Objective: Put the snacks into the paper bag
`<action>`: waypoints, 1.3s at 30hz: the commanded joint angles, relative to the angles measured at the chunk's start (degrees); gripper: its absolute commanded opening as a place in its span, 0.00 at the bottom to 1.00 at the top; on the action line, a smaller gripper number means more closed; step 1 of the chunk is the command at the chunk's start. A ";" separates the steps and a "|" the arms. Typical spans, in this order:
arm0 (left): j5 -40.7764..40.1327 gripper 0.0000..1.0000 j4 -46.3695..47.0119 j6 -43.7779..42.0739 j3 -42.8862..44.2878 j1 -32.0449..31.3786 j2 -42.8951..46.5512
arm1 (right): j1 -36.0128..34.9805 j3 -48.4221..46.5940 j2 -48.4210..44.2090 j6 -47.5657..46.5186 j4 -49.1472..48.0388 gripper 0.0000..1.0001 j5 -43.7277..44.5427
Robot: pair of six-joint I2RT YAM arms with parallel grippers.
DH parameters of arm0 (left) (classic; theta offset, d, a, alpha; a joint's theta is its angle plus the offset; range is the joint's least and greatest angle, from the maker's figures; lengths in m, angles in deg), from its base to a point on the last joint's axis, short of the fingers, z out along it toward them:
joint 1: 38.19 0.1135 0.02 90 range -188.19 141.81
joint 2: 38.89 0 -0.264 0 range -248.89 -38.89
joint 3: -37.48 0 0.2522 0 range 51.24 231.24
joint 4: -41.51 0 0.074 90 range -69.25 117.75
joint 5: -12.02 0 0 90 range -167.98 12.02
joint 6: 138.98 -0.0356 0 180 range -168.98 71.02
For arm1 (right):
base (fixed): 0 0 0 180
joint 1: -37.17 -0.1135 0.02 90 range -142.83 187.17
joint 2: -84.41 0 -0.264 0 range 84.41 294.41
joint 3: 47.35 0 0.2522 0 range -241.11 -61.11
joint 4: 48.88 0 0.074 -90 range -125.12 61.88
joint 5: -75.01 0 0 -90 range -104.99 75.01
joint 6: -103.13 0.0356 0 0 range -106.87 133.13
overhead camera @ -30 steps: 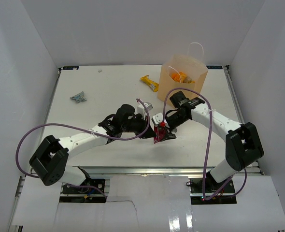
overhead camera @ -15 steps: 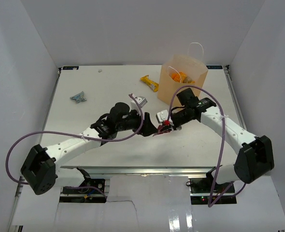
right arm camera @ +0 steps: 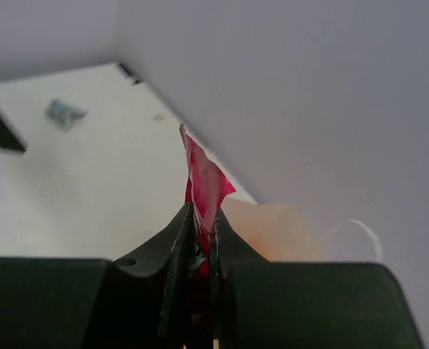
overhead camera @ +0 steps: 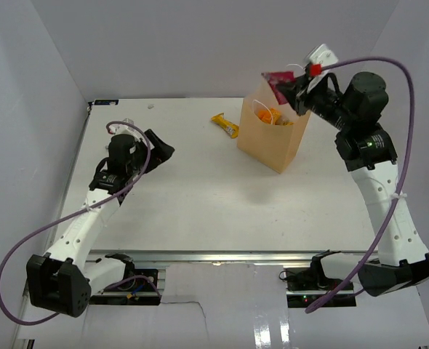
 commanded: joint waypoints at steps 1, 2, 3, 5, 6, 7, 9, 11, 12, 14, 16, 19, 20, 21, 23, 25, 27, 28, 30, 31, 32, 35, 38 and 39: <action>2.45 0.98 -8.08 6.58 0.81 5.60 -1.85 | 1.76 -4.05 3.17 20.23 -11.22 0.08 20.86; 1.75 0.98 -8.87 8.07 1.16 6.66 -3.33 | 1.85 -3.70 3.87 20.85 -12.36 0.08 27.60; 1.31 0.98 -9.66 9.57 2.38 9.02 -4.30 | 1.85 -3.35 5.10 20.34 -13.25 0.08 29.41; 0.34 0.98 -13.61 13.52 4.75 11.40 -6.94 | 2.20 -2.73 6.77 19.28 -14.83 0.08 32.74; -0.27 0.98 -15.10 14.49 6.07 13.33 -10.17 | 2.38 -2.56 8.52 18.58 -15.01 0.08 32.77; -0.98 0.98 -18.25 15.89 8.95 14.22 -11.86 | 2.47 -1.86 9.32 16.92 -15.19 0.09 33.03; -4.13 0.98 -21.43 17.13 11.78 16.84 -16.59 | 2.47 -0.97 11.77 15.51 -16.15 0.12 34.08; -5.37 0.98 -24.60 17.49 15.21 20.61 -19.33 | 2.64 0.43 13.80 13.75 -16.50 0.16 34.70; -5.99 0.98 -25.22 17.40 16.01 21.34 -20.47 | 2.73 0.87 14.33 13.39 -16.68 0.21 34.79; -7.22 0.98 -25.84 16.36 18.03 22.74 -23.38 | 3.26 1.84 15.04 12.51 -16.68 0.34 34.27; -9.41 0.98 -26.10 15.47 19.17 24.59 -26.09 | 3.87 2.54 15.13 12.07 -16.51 0.53 31.64; -10.12 0.98 -26.10 13.80 21.72 27.23 -30.39 | 4.31 3.69 13.11 11.11 -15.89 0.71 26.91; -10.21 0.98 -26.10 13.28 23.47 28.10 -31.72 | 4.58 4.03 11.54 10.76 -15.63 0.78 25.14; -10.65 0.98 -26.28 12.58 24.35 28.46 -33.04 | 5.27 4.47 10.57 10.14 -14.23 0.82 23.21; -10.22 0.98 -26.37 12.57 26.20 29.86 -37.08 | 6.50 5.26 7.50 7.43 -12.12 0.97 12.68; -8.55 0.97 -26.28 14.23 28.92 30.92 -40.68 | 8.70 8.68 3.29 2.68 -10.19 0.95 0.16; -7.41 0.96 -25.93 16.51 31.64 31.19 -43.06 | 9.32 13.24 0.38 -1.44 -9.48 0.93 -4.57; -7.14 0.96 -25.58 17.39 32.53 31.36 -44.12 | 9.32 14.57 -0.86 -2.42 -8.60 0.93 -7.02; -6.52 0.91 -23.48 19.07 34.28 31.71 -46.93 | 9.41 16.86 -3.67 -3.74 -7.72 0.93 -8.27; -5.30 0.90 -22.77 20.81 34.73 31.98 -47.72 | 9.59 19.13 -5.25 -4.01 -7.37 0.93 -9.06; -4.94 0.90 -22.24 21.87 35.26 32.15 -49.47 | 9.67 20.20 -6.05 -4.27 -7.10 0.93 -9.59; -3.36 0.83 -18.91 24.25 37.54 32.77 -52.72 | 10.20 23.28 -8.33 -5.15 -5.79 0.93 -11.00; -3.09 0.81 -18.28 25.84 40.09 33.12 -55.19 | 10.38 25.39 -10.18 -5.42 -4.82 0.93 -11.70; -3.09 0.74 -18.37 25.93 40.88 33.38 -57.03 | 10.38 25.83 -10.53 -5.42 -4.73 0.93 -11.88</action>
